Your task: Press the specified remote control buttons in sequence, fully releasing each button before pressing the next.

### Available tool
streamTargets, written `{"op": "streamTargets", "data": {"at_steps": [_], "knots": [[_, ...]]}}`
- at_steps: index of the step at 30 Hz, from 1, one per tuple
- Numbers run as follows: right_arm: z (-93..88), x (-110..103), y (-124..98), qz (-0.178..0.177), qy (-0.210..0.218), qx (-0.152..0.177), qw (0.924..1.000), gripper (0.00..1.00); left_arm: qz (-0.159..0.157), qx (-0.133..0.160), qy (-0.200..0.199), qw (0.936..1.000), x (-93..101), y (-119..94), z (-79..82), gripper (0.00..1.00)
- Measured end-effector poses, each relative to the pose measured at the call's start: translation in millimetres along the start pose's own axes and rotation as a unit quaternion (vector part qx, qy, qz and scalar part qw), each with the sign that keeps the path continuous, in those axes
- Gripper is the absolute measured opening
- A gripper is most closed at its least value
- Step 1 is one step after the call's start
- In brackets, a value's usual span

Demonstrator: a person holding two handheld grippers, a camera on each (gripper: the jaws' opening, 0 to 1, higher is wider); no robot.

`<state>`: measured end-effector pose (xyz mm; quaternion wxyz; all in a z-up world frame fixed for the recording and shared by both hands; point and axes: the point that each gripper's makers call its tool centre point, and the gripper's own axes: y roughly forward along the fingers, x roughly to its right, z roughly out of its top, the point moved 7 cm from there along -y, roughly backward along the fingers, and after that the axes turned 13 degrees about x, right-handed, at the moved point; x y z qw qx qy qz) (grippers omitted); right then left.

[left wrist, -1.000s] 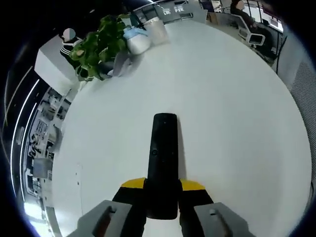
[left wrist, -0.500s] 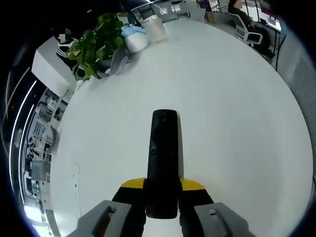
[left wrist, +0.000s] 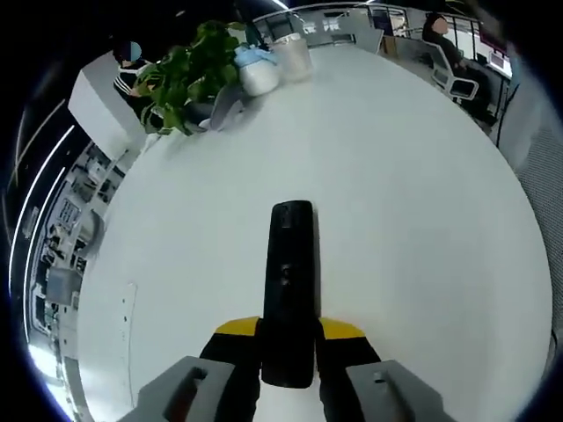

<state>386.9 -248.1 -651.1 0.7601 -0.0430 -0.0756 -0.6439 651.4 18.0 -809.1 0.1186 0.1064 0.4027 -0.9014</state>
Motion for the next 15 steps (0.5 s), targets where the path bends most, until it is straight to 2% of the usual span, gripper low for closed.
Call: {"op": "streamTargets", "data": {"at_steps": [2, 10, 11, 13, 15], "knots": [[0.0, -0.1, 0.1, 0.000, 0.000, 0.000, 1.0000, 0.59, 0.000, 0.005, 0.012, 0.9999, 1.8, -0.1, -0.5, 0.22], [-0.7, -1.4, 0.1, 0.004, -0.001, -0.004, 1.0000, 0.59, 0.016, 0.018, 0.002, 0.9997, 4.2, -1.3, -1.6, 0.23], [-0.5, -1.5, 0.0, 0.004, -0.001, -0.003, 1.0000, 0.59, 0.022, 0.017, -0.007, 0.9996, 3.9, -1.6, -1.9, 0.23], [-0.5, -1.4, -0.1, 0.004, -0.001, -0.003, 1.0000, 0.58, 0.046, 0.007, -0.052, 0.9976, 1.2, -2.7, -2.6, 0.27], [-1.5, -1.6, -0.2, 0.005, -0.002, -0.007, 1.0000, 0.57, 0.049, -0.001, -0.087, 0.9950, -1.7, -3.4, -3.8, 0.30]]}}
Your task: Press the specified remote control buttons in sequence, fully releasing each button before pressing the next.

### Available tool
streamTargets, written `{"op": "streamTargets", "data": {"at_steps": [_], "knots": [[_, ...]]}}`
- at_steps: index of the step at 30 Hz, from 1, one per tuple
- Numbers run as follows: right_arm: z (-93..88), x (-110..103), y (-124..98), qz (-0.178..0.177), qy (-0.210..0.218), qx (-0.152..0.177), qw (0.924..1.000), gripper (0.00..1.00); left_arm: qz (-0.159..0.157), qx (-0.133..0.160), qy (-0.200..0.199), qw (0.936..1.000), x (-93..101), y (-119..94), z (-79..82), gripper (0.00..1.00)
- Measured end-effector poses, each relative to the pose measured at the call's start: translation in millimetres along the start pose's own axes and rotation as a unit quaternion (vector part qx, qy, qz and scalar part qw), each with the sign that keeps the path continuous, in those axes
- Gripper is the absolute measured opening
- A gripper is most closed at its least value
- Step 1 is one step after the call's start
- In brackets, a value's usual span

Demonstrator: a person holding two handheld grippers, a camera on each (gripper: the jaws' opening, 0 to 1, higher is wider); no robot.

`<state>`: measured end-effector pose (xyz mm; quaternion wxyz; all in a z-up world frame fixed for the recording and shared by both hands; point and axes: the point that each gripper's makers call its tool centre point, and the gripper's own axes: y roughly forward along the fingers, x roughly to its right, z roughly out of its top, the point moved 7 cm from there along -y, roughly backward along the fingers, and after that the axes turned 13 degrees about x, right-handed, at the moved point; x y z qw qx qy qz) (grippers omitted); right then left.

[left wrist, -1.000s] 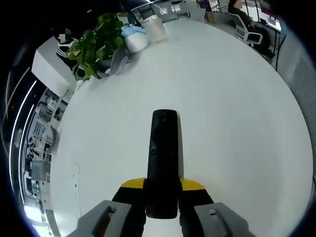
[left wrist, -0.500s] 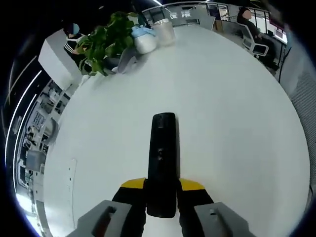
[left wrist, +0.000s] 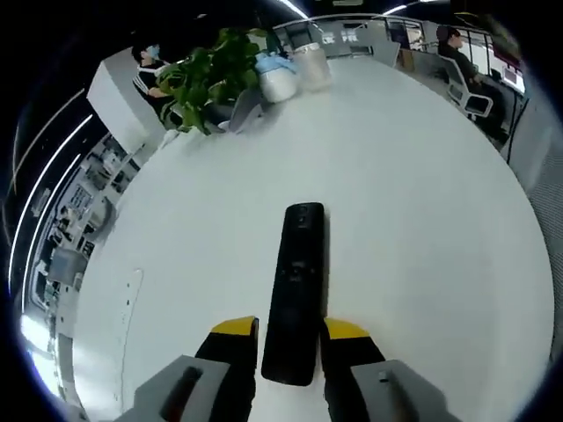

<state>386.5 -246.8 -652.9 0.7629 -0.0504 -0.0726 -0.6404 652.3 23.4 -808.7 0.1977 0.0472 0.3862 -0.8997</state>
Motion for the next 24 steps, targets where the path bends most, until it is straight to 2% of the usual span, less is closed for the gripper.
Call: {"op": "streamTargets", "data": {"at_steps": [4, 7, 10, 15, 17, 21, 24], "knots": [[0.9, -0.7, 0.0, 0.002, -0.002, 0.003, 1.0000, 0.57, 0.004, -0.005, -0.010, 0.9999, -0.9, -0.7, 0.8, 0.36], [0.7, -0.8, 0.0, 0.002, -0.003, 0.002, 1.0000, 0.57, 0.010, -0.010, -0.048, 0.9987, 0.4, -4.2, -1.9, 0.42], [1.4, -1.0, -0.1, 0.002, -0.003, 0.002, 1.0000, 0.57, 0.019, -0.002, -0.071, 0.9973, -1.6, -12.0, -2.1, 0.44], [2.6, -2.0, -0.1, 0.004, 0.000, 0.005, 1.0000, 0.57, 0.032, 0.015, -0.088, 0.9955, -2.6, -25.8, 2.9, 0.50], [3.1, -2.2, 0.0, 0.004, 0.000, 0.005, 1.0000, 0.57, 0.048, 0.041, -0.101, 0.9929, -1.1, -35.4, 8.7, 0.51], [4.4, -2.4, 0.0, 0.003, 0.004, 0.010, 0.9999, 0.59, 0.072, 0.063, -0.137, 0.9859, 5.2, -53.4, 12.9, 0.56], [5.7, -3.2, 0.1, 0.005, 0.006, 0.014, 0.9999, 0.60, 0.087, 0.083, -0.134, 0.9837, 11.6, -67.3, 16.9, 0.58]]}}
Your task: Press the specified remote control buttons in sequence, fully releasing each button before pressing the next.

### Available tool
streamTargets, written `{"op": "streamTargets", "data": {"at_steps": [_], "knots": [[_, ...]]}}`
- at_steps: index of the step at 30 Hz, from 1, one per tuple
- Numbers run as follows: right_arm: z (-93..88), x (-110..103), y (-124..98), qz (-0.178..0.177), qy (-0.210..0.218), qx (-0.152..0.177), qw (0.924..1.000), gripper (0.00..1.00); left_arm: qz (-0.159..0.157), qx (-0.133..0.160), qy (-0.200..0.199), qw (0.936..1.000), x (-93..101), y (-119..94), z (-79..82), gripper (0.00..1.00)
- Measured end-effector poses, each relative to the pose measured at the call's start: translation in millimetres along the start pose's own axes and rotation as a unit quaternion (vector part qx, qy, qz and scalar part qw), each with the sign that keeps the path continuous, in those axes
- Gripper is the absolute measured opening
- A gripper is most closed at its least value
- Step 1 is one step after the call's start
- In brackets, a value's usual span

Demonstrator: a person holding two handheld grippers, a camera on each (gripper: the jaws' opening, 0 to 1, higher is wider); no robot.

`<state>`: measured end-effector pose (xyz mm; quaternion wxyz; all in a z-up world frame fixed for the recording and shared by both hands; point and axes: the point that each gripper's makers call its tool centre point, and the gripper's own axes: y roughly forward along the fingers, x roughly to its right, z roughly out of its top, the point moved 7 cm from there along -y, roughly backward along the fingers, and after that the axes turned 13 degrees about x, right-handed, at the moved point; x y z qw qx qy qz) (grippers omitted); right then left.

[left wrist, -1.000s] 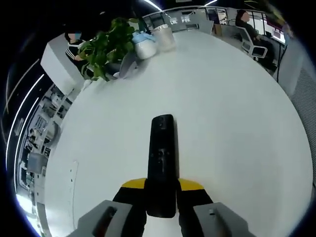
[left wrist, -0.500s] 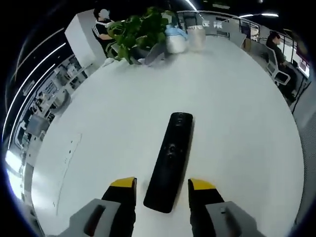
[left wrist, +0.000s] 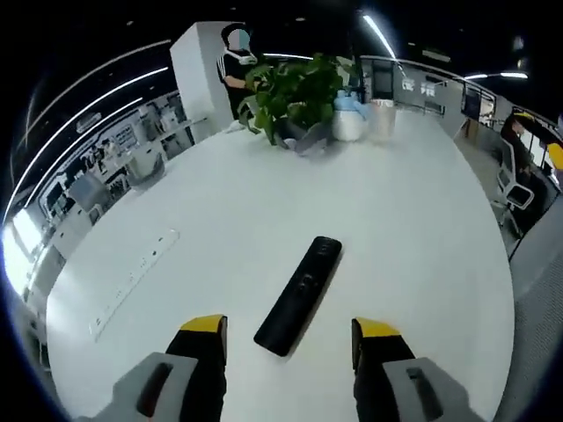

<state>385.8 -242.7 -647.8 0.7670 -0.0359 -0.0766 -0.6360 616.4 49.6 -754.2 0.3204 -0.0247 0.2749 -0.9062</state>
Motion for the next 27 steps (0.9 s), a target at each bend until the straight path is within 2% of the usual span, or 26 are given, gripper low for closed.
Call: {"op": "streamTargets", "data": {"at_steps": [5, 8, 10, 12, 16, 19, 25, 27], "knots": [[-2.5, -1.9, -0.4, 0.004, 0.018, -0.016, 0.9997, 0.59, 0.022, 0.030, -0.017, 0.9992, 10.1, -27.7, 3.5, 0.62], [2.3, -1.3, -0.7, 0.000, -0.006, 0.010, 0.9999, 0.64, 0.046, 0.051, -0.036, 0.9970, 14.9, -44.8, 5.2, 0.64], [1.8, -2.3, -1.2, 0.003, -0.004, 0.004, 1.0000, 0.62, 0.055, 0.063, -0.060, 0.9946, 20.4, -57.1, 5.7, 0.64], [0.0, -2.1, -1.9, 0.003, 0.005, -0.007, 1.0000, 0.61, 0.064, 0.070, -0.057, 0.9938, 25.2, -69.7, 5.8, 0.65], [2.5, 2.9, -4.0, -0.011, 0.010, 0.009, 0.9999, 0.64, 0.078, 0.080, -0.057, 0.9921, 35.2, -90.9, 6.9, 0.67], [0.6, 3.2, -4.4, -0.012, 0.012, 0.000, 0.9999, 0.65, 0.092, 0.091, -0.059, 0.9898, 43.1, -105.6, 7.4, 0.69], [2.3, 5.3, -6.1, -0.019, 0.017, 0.006, 0.9997, 0.65, 0.124, 0.107, -0.064, 0.9844, 55.8, -135.6, 4.8, 0.73], [1.0, 5.5, -6.4, -0.019, 0.024, 0.000, 0.9995, 0.65, 0.141, 0.123, -0.071, 0.9799, 57.8, -145.4, 6.3, 0.75]]}}
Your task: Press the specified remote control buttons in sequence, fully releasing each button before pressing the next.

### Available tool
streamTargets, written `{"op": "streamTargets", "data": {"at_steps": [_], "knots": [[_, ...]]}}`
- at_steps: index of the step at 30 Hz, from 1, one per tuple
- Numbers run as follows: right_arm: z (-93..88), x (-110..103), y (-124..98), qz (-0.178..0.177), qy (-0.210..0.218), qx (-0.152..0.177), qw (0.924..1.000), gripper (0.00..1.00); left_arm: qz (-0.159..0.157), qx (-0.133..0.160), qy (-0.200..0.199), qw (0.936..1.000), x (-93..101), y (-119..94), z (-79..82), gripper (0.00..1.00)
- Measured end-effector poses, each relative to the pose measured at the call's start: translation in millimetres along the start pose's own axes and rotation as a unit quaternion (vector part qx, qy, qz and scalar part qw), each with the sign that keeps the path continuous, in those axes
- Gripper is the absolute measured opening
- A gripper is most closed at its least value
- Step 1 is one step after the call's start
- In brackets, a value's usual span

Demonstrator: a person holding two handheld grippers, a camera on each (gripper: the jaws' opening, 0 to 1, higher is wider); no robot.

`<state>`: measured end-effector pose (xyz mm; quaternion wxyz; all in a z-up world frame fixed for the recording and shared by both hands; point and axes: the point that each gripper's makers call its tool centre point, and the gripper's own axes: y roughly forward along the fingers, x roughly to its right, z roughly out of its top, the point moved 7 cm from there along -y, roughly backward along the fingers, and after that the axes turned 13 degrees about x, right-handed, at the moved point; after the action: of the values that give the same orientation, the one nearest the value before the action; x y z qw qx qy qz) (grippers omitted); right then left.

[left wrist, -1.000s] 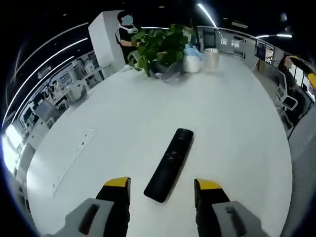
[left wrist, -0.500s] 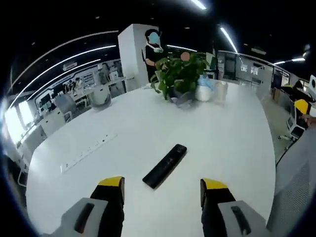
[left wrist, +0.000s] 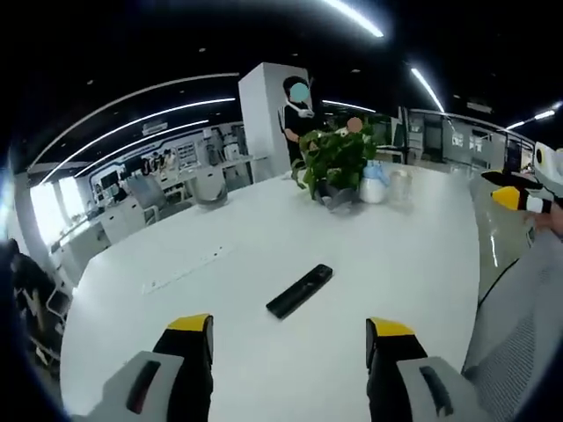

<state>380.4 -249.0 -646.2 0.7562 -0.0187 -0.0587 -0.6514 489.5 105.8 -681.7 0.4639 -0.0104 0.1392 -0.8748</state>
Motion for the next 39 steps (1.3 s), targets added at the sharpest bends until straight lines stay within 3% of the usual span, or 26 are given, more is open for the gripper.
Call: {"op": "streamTargets", "data": {"at_steps": [4, 10, 14, 19, 23, 34, 39], "knots": [[-6.3, 0.5, -0.8, -0.002, 0.009, -0.032, 0.9994, 0.65, 0.013, 0.001, -0.015, 0.9998, 1.4, -16.4, 0.8, 0.75], [-7.6, 3.7, -2.3, -0.013, 0.015, -0.037, 0.9991, 0.65, 0.034, 0.011, -0.042, 0.9985, 9.3, -50.9, -1.2, 0.76], [-7.5, 2.5, -2.4, -0.007, 0.019, -0.036, 0.9992, 0.60, 0.049, 0.018, -0.045, 0.9976, 14.1, -67.4, 2.0, 0.76], [-9.4, 1.3, -1.9, -0.001, 0.017, -0.042, 0.9990, 0.61, 0.078, 0.029, -0.070, 0.9941, 23.3, -85.0, 2.5, 0.79], [-11.0, 0.4, -1.9, 0.002, 0.017, -0.051, 0.9986, 0.63, 0.103, 0.034, -0.060, 0.9923, 32.1, -99.8, -0.2, 0.81], [-13.4, -0.2, -2.1, 0.001, 0.019, -0.064, 0.9978, 0.68, 0.141, 0.018, -0.090, 0.9857, 44.5, -125.4, -17.8, 0.92], [-12.9, -1.5, -2.1, 0.005, 0.022, -0.063, 0.9977, 0.70, 0.186, 0.039, -0.097, 0.9770, 43.5, -128.9, -22.3, 0.93]]}}
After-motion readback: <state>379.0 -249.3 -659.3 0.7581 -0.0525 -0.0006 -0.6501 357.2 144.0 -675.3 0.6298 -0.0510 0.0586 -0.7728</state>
